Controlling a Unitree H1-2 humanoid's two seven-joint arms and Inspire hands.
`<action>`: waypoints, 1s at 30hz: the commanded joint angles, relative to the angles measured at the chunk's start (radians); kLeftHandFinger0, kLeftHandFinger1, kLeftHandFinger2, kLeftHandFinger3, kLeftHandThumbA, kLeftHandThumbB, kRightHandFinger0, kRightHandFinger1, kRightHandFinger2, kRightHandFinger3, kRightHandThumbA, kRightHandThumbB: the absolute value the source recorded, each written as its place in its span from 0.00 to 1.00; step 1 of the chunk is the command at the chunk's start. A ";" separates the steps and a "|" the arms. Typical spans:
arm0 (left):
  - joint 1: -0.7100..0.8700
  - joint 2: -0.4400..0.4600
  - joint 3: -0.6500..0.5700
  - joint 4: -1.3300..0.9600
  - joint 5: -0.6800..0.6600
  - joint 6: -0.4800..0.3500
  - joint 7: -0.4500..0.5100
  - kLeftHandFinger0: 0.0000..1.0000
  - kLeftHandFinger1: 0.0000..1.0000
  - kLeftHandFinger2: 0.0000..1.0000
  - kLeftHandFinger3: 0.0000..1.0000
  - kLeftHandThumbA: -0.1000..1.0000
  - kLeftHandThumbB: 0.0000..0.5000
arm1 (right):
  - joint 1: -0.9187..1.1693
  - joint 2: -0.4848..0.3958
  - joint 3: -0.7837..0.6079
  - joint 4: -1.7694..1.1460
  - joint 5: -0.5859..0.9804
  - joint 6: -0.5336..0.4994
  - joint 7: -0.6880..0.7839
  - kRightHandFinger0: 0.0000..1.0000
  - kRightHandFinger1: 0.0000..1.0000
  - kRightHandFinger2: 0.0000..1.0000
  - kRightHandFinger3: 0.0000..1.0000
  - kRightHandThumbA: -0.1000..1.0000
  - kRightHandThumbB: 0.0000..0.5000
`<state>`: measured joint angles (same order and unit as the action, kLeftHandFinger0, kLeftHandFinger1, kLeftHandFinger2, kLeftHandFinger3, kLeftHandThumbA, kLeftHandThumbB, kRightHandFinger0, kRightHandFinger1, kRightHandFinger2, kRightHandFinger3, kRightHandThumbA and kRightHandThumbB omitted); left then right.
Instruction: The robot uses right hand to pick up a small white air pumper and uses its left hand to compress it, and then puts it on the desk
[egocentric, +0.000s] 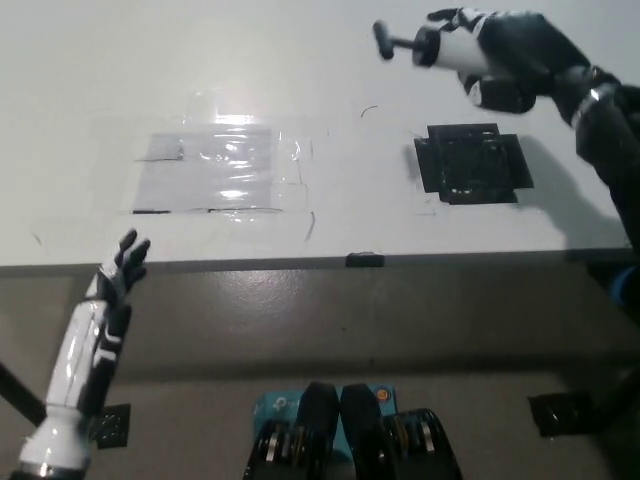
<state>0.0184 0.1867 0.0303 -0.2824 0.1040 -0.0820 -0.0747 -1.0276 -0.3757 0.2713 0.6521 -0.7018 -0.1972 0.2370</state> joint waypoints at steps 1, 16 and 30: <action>0.060 -0.011 -0.018 0.006 0.006 -0.084 0.005 1.00 1.00 1.00 1.00 1.00 0.37 | -0.092 0.025 0.045 0.156 -0.044 -0.013 -0.146 0.03 0.49 0.86 0.93 0.00 0.36; 0.141 -0.009 -0.015 0.022 -0.012 -0.112 0.001 1.00 1.00 1.00 1.00 1.00 0.33 | -0.046 0.053 0.134 0.279 0.059 0.108 0.134 0.94 1.00 1.00 1.00 0.35 0.55; 0.141 -0.015 -0.010 0.019 -0.018 -0.102 0.007 1.00 1.00 1.00 1.00 1.00 0.31 | -0.011 0.047 0.086 0.095 0.196 0.197 0.344 1.00 1.00 1.00 1.00 0.74 0.81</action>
<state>0.1615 0.1736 0.0171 -0.2414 0.0934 -0.1447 -0.0742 -0.9984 -0.3148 0.3777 0.8272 -0.5755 -0.0422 0.4970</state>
